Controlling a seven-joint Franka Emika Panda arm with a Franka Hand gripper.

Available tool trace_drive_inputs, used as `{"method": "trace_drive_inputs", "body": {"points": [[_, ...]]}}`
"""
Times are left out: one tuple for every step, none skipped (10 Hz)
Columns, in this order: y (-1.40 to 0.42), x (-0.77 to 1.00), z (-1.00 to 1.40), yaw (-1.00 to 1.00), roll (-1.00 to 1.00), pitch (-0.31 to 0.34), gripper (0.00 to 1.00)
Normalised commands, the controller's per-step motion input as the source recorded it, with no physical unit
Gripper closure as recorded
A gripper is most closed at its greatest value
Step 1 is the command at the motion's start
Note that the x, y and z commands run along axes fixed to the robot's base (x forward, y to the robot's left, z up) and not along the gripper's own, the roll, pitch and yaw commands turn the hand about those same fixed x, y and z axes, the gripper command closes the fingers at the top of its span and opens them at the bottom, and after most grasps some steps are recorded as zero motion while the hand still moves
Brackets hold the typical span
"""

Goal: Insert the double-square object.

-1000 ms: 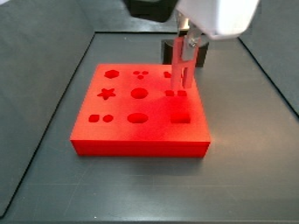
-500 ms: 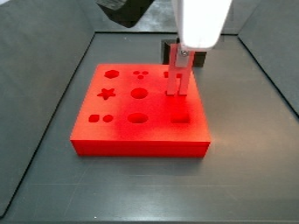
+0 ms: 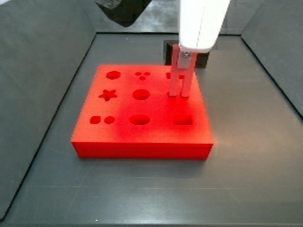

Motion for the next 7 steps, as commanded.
{"method": "trace_drive_inputs", "body": {"points": [[0.0, 0.0, -0.08, 0.09, 0.04, 0.0, 1.0], [0.0, 0.0, -0.11, 0.07, 0.05, 0.0, 1.0], [0.0, 0.04, -0.16, 0.06, 0.03, 0.0, 1.0], [0.0, 0.03, -0.21, 0.02, 0.03, 0.0, 1.0], [0.0, 0.02, -0.3, 0.0, 0.01, 0.0, 1.0], [0.0, 0.01, -0.38, 0.0, 0.02, -0.003, 1.0], [0.0, 0.03, -0.45, 0.0, 0.07, 0.0, 1.0]]}}
